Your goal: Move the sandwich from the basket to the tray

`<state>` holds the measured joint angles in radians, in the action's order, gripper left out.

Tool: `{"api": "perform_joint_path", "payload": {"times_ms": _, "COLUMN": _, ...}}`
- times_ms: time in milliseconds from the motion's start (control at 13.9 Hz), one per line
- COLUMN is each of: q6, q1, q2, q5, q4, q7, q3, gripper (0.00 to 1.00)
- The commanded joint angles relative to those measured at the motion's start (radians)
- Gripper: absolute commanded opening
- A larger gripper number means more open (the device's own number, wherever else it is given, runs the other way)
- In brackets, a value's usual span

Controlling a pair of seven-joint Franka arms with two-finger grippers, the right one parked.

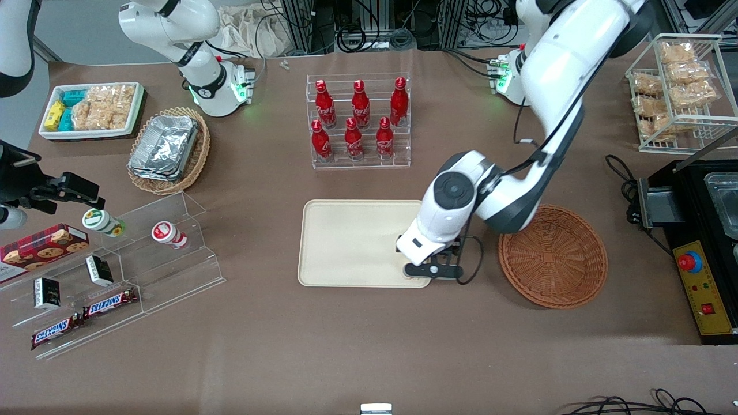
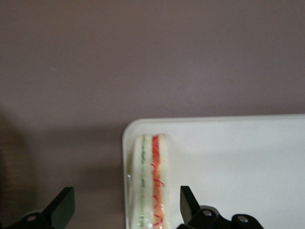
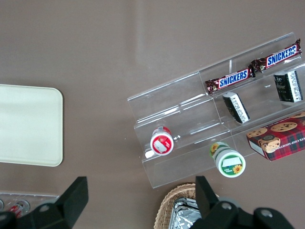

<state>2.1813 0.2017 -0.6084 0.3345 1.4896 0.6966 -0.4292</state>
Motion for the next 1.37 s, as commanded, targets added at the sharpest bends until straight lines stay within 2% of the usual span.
{"api": "perform_joint_path", "payload": {"times_ms": 0, "q6": -0.15, "q1": -0.086, "q2": 0.14, "q5": -0.038, "q4": 0.031, "q7": 0.002, "q3": 0.004, "gripper": 0.99}}
{"api": "perform_joint_path", "payload": {"times_ms": 72, "q6": -0.187, "q1": -0.12, "q2": 0.18, "q5": -0.087, "q4": 0.032, "q7": -0.017, "q3": 0.003, "gripper": 0.99}}
{"api": "perform_joint_path", "payload": {"times_ms": 361, "q6": -0.323, "q1": -0.244, "q2": 0.291, "q5": -0.176, "q4": 0.034, "q7": -0.175, "q3": 0.004, "gripper": 0.99}}
{"api": "perform_joint_path", "payload": {"times_ms": 505, "q6": -0.409, "q1": -0.33, "q2": 0.344, "q5": -0.242, "q4": 0.034, "q7": -0.311, "q3": 0.004, "gripper": 0.99}}
{"api": "perform_joint_path", "payload": {"times_ms": 722, "q6": -0.517, "q1": -0.41, "q2": 0.421, "q5": -0.269, "q4": 0.04, "q7": -0.439, "q3": 0.015, "gripper": 0.99}}
{"api": "perform_joint_path", "payload": {"times_ms": 866, "q6": -0.56, "q1": -0.346, "q2": 0.467, "q5": -0.294, "q4": 0.049, "q7": -0.489, "q3": 0.146, "gripper": 0.99}}
{"api": "perform_joint_path", "payload": {"times_ms": 1010, "q6": -0.56, "q1": -0.205, "q2": 0.519, "q5": -0.366, "q4": 0.087, "q7": -0.523, "q3": 0.37, "gripper": 0.99}}
{"api": "perform_joint_path", "payload": {"times_ms": 1082, "q6": -0.557, "q1": -0.155, "q2": 0.542, "q5": -0.37, "q4": 0.109, "q7": -0.525, "q3": 0.42, "gripper": 0.99}}
{"api": "perform_joint_path", "payload": {"times_ms": 1299, "q6": -0.526, "q1": -0.133, "q2": 0.597, "q5": -0.367, "q4": 0.196, "q7": -0.522, "q3": 0.435, "gripper": 0.99}}
